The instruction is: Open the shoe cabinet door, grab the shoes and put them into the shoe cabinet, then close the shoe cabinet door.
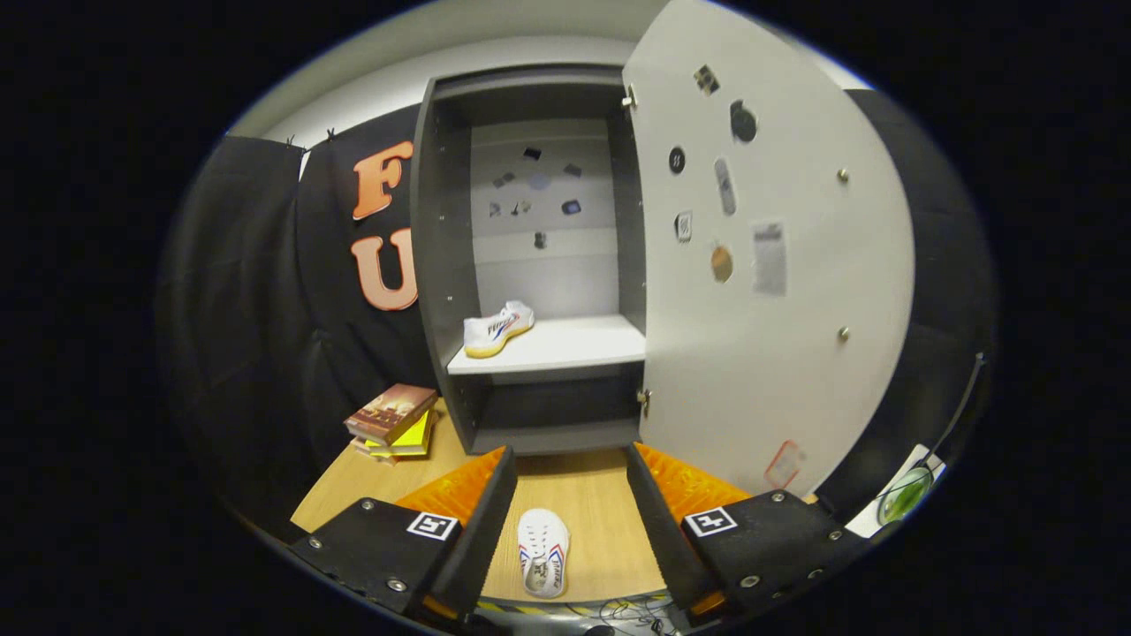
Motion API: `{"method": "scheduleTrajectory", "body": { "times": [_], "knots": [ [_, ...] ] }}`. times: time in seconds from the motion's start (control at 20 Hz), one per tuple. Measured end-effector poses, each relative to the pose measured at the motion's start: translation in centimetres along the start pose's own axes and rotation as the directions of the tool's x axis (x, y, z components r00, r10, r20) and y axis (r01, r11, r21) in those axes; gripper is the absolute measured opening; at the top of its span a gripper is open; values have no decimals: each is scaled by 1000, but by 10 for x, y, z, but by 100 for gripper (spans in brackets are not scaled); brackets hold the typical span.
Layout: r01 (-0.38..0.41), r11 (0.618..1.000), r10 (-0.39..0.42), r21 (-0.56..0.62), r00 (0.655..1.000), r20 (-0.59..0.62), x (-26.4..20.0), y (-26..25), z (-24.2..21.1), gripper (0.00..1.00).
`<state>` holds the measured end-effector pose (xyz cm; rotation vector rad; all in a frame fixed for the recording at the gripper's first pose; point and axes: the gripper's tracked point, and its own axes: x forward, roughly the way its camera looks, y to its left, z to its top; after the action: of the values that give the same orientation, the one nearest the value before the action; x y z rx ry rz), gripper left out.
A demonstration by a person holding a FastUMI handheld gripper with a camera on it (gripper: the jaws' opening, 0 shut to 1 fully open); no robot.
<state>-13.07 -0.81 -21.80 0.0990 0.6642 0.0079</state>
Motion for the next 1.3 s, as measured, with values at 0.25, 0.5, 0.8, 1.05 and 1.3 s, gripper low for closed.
{"method": "scheduleTrajectory", "body": {
  "times": [0.25,0.5,0.8,1.05,1.3],
  "knots": [
    [-45,996,60,71,975,-216,53,21,-106,83],
    [-93,996,84,-8,931,-355,83,51,-189,85],
    [-102,994,74,-37,886,-457,112,64,-251,83],
    [-60,997,26,-54,873,-487,127,64,-290,65],
    [37,999,-47,-32,901,-431,146,55,-305,48]
  ]
}}
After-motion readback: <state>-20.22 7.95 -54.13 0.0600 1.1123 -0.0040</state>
